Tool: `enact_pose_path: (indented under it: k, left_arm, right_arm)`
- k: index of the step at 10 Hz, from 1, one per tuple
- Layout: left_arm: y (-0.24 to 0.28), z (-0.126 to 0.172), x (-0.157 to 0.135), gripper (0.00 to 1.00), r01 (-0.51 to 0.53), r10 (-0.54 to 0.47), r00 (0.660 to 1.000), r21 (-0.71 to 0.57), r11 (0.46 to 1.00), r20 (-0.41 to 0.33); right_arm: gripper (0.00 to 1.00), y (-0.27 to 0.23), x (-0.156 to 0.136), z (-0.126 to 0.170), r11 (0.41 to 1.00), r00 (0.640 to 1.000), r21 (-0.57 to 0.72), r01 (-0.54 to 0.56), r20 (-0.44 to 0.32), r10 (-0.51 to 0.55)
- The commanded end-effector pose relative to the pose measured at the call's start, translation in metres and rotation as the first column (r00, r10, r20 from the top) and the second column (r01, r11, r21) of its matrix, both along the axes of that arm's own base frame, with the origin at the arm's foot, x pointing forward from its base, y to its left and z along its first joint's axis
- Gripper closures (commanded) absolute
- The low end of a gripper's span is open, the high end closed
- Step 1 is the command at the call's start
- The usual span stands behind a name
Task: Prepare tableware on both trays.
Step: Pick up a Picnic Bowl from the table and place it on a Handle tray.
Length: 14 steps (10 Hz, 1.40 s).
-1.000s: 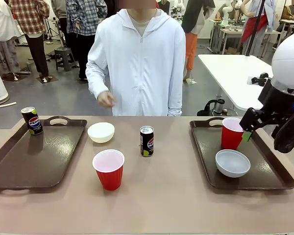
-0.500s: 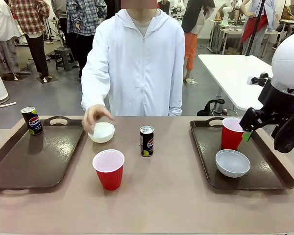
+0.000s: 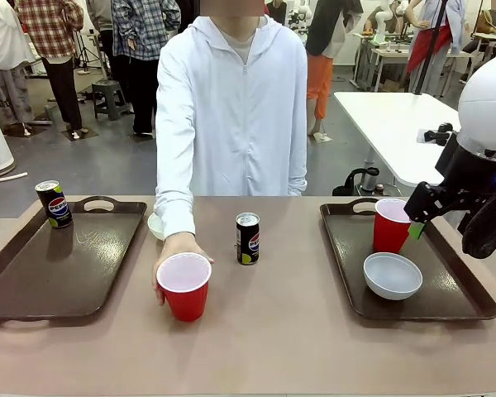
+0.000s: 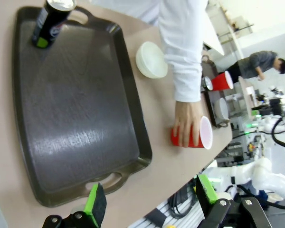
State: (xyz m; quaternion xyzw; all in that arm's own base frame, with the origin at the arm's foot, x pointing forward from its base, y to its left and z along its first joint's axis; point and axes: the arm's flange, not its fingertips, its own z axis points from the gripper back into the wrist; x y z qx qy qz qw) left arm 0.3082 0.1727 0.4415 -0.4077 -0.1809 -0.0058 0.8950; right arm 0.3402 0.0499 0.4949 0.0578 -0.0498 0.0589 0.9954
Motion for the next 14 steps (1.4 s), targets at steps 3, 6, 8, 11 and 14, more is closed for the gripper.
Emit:
enact_pose_path:
  k: [3, 6, 8, 11, 14]
  left_arm:
    - [-0.044, 0.064, 0.031, 0.00, 0.039, 0.006, 0.991, 0.336, 0.941, -0.133]
    - [-0.129, 0.105, 0.066, 0.00, 0.150, -0.059, 0.979, 0.501, 0.852, -0.193]
    - [-0.183, 0.104, 0.088, 0.00, 0.212, -0.076, 0.966, 0.586, 0.782, -0.248]
    - [-0.257, 0.079, 0.116, 0.00, 0.273, -0.118, 0.958, 0.715, 0.644, -0.260]
    - [-0.300, 0.040, 0.143, 0.00, 0.266, -0.185, 0.964, 0.762, 0.590, -0.193]
  right_arm:
    - [0.00, -0.088, -0.011, 0.080, 0.921, 0.996, 0.388, 0.022, -0.083, 0.012]
    - [0.00, -0.196, -0.004, 0.068, 0.809, 0.990, 0.573, 0.133, -0.122, -0.077]
    - [0.00, -0.253, -0.015, 0.040, 0.699, 0.989, 0.701, 0.142, -0.136, -0.064]
    - [0.00, -0.291, -0.033, 0.005, 0.616, 0.997, 0.786, 0.050, -0.074, 0.013]
    - [0.00, -0.315, -0.038, -0.022, 0.612, 0.995, 0.787, 0.081, -0.030, -0.093]
